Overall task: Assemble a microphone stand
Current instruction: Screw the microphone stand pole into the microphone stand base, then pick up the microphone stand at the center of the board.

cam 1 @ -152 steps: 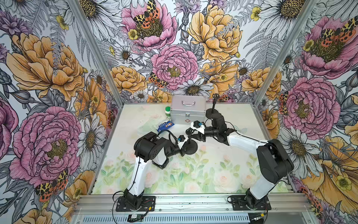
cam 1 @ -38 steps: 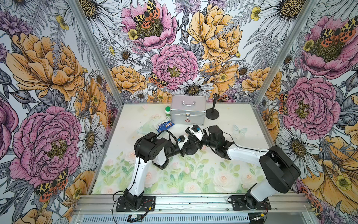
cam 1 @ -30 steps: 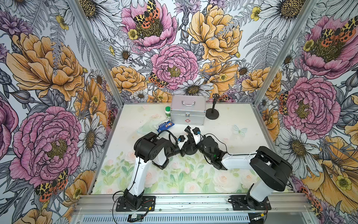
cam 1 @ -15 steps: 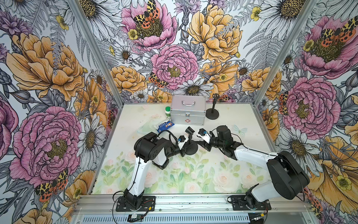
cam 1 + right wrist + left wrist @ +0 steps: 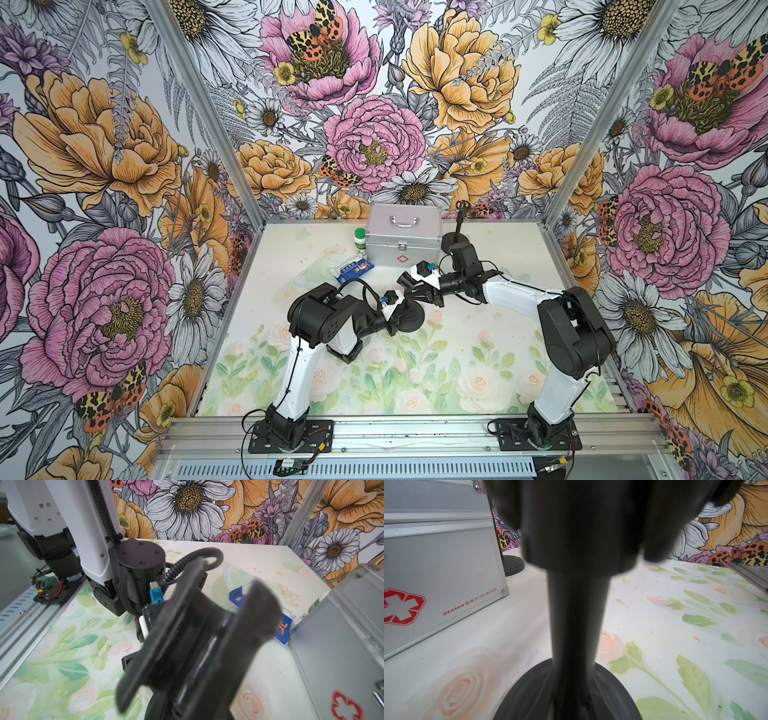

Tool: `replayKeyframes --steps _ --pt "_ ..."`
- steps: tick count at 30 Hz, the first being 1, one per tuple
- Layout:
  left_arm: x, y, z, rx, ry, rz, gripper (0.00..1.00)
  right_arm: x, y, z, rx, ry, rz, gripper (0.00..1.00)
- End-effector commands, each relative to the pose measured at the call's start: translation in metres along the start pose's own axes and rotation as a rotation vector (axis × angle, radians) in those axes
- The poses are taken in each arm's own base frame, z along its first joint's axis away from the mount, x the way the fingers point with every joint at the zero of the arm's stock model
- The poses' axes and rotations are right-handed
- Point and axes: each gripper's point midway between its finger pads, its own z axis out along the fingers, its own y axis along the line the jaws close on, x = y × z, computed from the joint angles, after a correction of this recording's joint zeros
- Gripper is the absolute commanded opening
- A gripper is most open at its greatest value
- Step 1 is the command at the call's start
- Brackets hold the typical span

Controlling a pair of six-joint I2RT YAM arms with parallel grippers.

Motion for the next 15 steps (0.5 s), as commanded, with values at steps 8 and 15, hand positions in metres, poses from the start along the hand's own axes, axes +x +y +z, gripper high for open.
replayKeyframes --steps 8,15 --pt "0.047 -0.014 -0.003 0.037 0.12 -0.093 0.21 0.019 -0.011 0.015 0.194 0.092 0.127 0.0" --pt "0.047 -0.015 -0.003 0.041 0.121 -0.094 0.21 0.068 -0.027 -0.011 0.948 0.139 0.329 0.0"
